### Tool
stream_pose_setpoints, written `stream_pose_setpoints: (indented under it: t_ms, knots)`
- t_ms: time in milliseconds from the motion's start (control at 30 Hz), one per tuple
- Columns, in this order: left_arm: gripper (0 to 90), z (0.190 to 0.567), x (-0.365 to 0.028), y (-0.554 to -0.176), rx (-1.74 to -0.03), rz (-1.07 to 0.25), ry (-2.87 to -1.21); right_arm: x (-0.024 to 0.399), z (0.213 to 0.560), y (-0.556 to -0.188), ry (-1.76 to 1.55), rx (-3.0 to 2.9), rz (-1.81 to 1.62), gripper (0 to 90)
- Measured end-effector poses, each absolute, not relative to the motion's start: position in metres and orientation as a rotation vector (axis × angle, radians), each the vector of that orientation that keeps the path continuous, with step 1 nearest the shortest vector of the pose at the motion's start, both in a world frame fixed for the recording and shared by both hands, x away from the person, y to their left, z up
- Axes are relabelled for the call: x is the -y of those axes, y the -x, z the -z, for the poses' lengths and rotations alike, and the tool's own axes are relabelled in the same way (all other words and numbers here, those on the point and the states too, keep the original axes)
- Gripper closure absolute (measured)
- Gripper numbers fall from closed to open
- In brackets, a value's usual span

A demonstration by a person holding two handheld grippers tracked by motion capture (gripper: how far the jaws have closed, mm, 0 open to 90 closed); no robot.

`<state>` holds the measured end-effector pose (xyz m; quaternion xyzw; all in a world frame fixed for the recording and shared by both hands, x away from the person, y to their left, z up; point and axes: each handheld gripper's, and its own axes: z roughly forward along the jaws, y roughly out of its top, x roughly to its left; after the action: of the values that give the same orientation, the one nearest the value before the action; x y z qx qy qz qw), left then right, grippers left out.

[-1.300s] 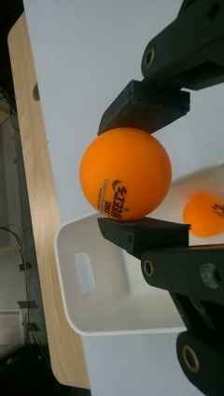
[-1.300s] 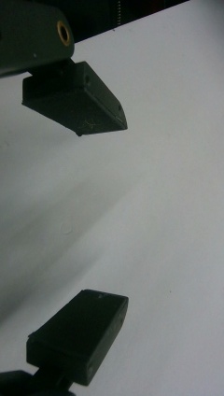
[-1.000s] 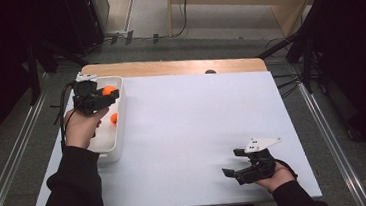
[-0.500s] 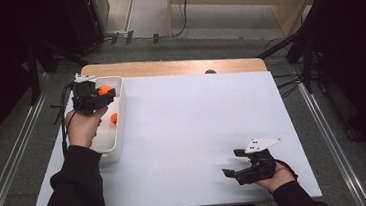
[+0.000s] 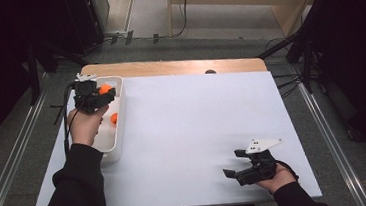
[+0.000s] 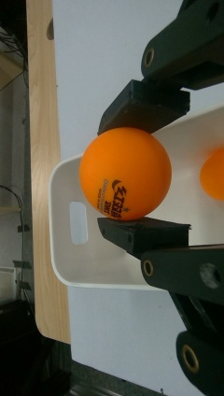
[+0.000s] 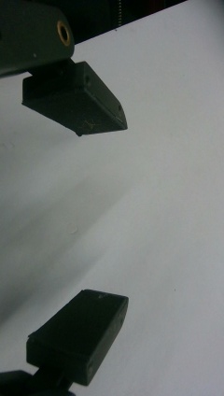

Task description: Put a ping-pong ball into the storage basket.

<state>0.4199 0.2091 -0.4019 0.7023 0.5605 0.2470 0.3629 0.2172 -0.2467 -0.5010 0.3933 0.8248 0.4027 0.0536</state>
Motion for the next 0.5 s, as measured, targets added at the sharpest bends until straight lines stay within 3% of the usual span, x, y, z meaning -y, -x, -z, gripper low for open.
stream_pose_setpoints:
  t_ms: [500]
  knots:
    - [49.8,0.412,-0.211,-0.431,-1.495,-0.656,-1.783,0.248,0.502,-0.214,-1.211,-2.506,-1.216,12.6]
